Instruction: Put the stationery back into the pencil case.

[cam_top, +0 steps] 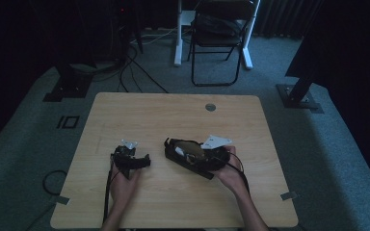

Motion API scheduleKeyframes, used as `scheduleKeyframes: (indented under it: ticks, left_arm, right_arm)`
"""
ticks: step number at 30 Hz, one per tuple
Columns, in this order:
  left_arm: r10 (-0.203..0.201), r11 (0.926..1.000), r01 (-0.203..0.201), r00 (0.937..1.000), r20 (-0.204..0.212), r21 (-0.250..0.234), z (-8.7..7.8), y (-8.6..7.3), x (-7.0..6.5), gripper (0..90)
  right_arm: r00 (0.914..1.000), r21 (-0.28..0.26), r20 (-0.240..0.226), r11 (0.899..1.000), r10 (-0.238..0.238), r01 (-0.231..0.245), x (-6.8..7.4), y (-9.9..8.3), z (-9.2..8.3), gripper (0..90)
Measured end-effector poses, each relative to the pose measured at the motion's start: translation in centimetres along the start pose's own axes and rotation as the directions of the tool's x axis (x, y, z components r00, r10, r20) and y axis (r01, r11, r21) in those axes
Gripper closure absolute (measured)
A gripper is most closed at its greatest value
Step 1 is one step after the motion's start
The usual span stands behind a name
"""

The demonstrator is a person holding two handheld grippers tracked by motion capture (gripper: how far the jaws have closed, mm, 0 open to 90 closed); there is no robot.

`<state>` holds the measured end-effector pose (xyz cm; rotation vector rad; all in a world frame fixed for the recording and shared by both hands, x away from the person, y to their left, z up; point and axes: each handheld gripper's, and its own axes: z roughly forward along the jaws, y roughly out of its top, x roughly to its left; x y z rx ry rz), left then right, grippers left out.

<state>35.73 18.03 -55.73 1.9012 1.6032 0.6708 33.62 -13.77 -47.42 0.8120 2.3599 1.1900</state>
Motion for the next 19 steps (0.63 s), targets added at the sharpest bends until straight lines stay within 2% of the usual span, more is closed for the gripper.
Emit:
scheduleKeyframes:
  ticks: [7,19]
  left_arm:
    - [0.000,1.0000,0.000,1.0000,0.000,0.000,0.0,0.0,0.0,1.5]
    - [0.000,1.0000,0.000,1.0000,0.000,0.001,0.0,0.0,0.0,1.5]
  right_arm:
    - [0.9980,-0.067,0.061,0.998,0.017,-0.013,-0.3,-0.6,-2.0,36.0]
    - [0.9866,-0.061,0.127,0.994,0.102,-0.095,-2.4,-2.7,-3.1,36.0]
